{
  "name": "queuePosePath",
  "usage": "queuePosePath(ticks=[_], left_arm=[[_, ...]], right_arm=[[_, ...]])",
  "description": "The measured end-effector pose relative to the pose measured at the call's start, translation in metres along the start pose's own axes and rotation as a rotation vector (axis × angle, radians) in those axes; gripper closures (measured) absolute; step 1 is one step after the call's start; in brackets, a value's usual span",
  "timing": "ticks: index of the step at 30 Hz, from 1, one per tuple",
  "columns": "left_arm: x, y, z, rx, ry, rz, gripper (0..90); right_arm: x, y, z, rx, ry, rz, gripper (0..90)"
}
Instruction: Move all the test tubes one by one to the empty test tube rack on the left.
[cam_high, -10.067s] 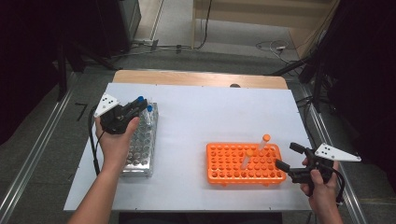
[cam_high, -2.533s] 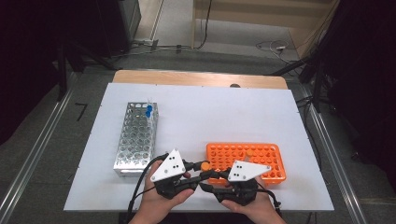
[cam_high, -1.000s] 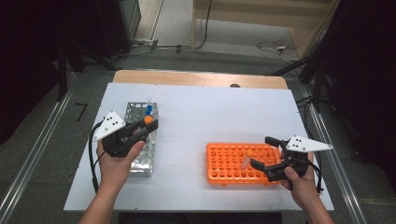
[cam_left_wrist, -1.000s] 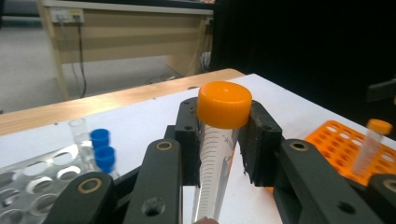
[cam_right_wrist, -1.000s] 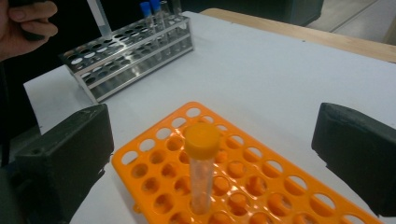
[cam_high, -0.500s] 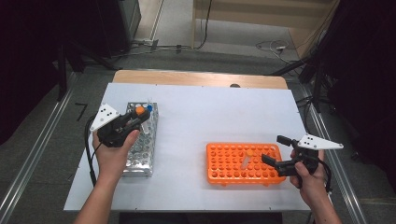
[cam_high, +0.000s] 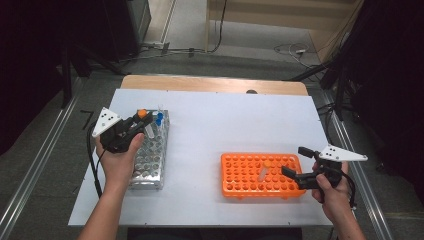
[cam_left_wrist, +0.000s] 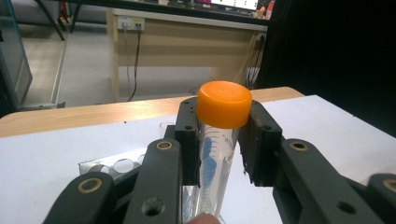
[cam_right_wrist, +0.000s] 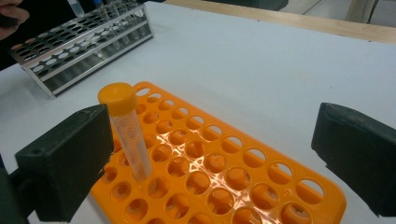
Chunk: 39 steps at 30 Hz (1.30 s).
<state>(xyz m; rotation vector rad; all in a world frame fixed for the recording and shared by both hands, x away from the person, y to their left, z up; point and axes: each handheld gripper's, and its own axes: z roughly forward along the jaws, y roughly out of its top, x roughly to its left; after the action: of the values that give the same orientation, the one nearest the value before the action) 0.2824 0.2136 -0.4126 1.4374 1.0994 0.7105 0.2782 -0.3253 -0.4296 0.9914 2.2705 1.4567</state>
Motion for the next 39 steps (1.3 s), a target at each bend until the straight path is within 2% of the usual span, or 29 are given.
queuePosePath(ticks=[7, 9, 13, 19, 28, 34, 39], left_arm=[[-0.005, -0.004, 0.007, -0.017, -0.013, -0.002, 71.1], [-0.007, -0.005, 0.01, -0.01, -0.018, 0.008, 71.1], [-0.009, -0.012, 0.014, 0.005, -0.023, -0.007, 71.1], [-0.011, -0.018, 0.017, 0.031, 0.01, 0.008, 71.0], [-0.014, -0.019, 0.018, 0.136, 0.048, 0.043, 70.3], [-0.014, -0.019, 0.019, 0.179, 0.064, 0.039, 65.2], [-0.015, -0.016, 0.017, 0.192, 0.069, 0.037, 53.1]], right_arm=[[-0.001, -0.002, -0.001, 0.001, -0.001, 0.002, 0.0], [-0.001, -0.002, -0.001, 0.001, -0.002, 0.0, 0.0], [-0.001, -0.002, 0.0, 0.005, -0.001, -0.001, 0.0], [0.0, -0.004, 0.002, 0.007, 0.001, -0.003, 0.0], [0.001, -0.005, 0.004, 0.017, 0.004, -0.005, 0.0], [0.001, -0.005, 0.006, 0.021, 0.007, -0.006, 0.0], [0.001, -0.006, 0.006, 0.013, 0.021, 0.002, 0.0]])
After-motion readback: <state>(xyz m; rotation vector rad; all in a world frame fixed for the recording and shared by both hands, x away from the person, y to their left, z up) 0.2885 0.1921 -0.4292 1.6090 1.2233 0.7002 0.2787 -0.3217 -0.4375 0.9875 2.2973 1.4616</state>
